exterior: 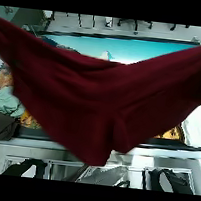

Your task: Fold the shirts.

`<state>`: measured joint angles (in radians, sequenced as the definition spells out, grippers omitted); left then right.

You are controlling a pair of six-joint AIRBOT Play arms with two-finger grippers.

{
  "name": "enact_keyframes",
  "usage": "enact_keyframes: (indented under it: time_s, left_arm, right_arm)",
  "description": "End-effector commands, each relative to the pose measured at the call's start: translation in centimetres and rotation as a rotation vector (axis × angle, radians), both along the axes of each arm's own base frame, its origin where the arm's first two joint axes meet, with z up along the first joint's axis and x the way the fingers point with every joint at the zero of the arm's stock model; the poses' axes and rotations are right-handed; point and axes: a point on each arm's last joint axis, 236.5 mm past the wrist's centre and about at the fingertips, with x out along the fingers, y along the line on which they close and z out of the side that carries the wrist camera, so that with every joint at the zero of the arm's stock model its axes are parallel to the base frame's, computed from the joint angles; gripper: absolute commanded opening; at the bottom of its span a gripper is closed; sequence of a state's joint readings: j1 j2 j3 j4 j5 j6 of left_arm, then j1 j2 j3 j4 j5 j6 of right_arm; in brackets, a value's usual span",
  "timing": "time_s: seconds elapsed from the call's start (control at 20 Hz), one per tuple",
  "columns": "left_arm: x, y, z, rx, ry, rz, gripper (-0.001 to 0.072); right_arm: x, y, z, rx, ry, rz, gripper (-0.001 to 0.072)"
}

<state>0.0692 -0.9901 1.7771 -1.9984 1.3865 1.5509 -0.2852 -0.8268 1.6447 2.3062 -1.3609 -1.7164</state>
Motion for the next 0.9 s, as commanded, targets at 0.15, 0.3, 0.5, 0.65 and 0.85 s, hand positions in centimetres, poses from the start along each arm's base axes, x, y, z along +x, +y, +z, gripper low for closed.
enact_keyframes:
  time_s: [0.15, 0.3, 0.5, 0.65, 0.85]
  left_arm:
    - [7.1, -5.9, -23.4, 0.014, 0.425, -0.140, 0.0019]
    - [9.5, -6.7, -32.7, 0.014, 0.588, -0.124, 0.0019]
    - [11.8, -8.3, -39.4, -0.045, 0.733, -0.132, 0.0019]
    - [14.9, -9.6, -39.4, -0.102, 0.712, -0.140, 0.0020]
    - [15.6, -10.2, -37.1, -0.097, 0.731, -0.199, 0.0613]
  right_arm:
    - [4.1, 0.7, -23.3, 0.161, 0.469, -0.018, 0.0016]
    - [4.5, -0.3, -33.9, 0.215, 0.620, -0.141, 0.0016]
    - [4.0, -1.0, -41.6, 0.222, 0.788, -0.195, 0.0016]
    - [4.0, -1.2, -44.0, 0.217, 0.847, -0.202, 0.0016]
    - [4.0, -1.3, -44.8, 0.202, 0.855, -0.193, 0.0016]
